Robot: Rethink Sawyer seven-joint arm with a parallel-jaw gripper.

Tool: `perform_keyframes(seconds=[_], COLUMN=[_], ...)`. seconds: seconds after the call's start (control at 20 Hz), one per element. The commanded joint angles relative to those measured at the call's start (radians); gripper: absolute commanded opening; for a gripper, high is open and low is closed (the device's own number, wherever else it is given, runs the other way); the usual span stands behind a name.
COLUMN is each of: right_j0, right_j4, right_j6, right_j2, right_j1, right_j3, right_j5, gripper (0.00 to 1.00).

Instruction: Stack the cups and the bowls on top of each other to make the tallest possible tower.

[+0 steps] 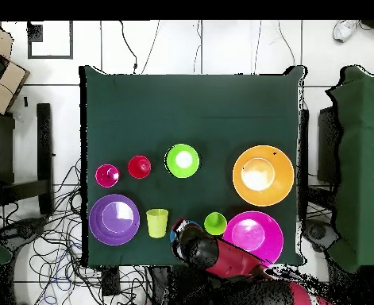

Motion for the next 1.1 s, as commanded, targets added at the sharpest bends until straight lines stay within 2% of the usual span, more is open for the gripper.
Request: perform_keyframes(seconds=[0.05,0.7,1.1], right_j0=[0.027,0.043,0.043], right_j4=[0.012,0.004,0.004], right_j6=[0.169,0.172,0.167], right_j2=[0.089,0.071,0.067], right_j1=[0.043,0.113,0.111], right_j3=[-0.036,-0.070,-0.069], right_j5=[-0.061,-0.117,-0.126], gripper=[1.00,1.00,1.00])
